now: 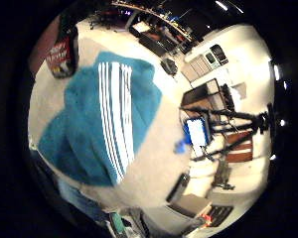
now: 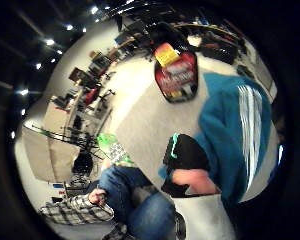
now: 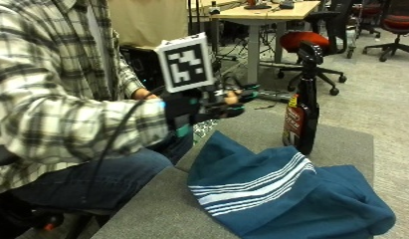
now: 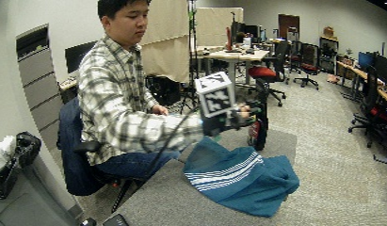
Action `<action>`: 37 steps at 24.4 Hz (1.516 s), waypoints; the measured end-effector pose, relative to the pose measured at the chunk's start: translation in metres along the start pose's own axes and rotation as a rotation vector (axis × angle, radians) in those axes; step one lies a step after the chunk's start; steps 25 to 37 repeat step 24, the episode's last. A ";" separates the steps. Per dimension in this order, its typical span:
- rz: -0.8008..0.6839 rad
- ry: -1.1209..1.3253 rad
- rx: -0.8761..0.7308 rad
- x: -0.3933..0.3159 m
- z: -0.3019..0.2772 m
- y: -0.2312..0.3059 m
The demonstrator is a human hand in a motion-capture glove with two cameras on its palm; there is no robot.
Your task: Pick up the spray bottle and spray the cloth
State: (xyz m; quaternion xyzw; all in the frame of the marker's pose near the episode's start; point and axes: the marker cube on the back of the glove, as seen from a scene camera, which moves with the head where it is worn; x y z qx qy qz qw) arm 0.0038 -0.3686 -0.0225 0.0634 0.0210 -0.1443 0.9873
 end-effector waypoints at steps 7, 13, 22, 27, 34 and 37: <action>0.052 0.173 -0.063 -0.011 -0.011 0.215; 0.356 0.187 -0.070 -0.037 -0.009 0.356; 0.530 0.111 -0.092 -0.064 0.018 0.454; 0.562 0.106 -0.082 -0.071 0.021 0.465; 0.562 0.106 -0.082 -0.071 0.021 0.465; 0.562 0.106 -0.082 -0.071 0.021 0.465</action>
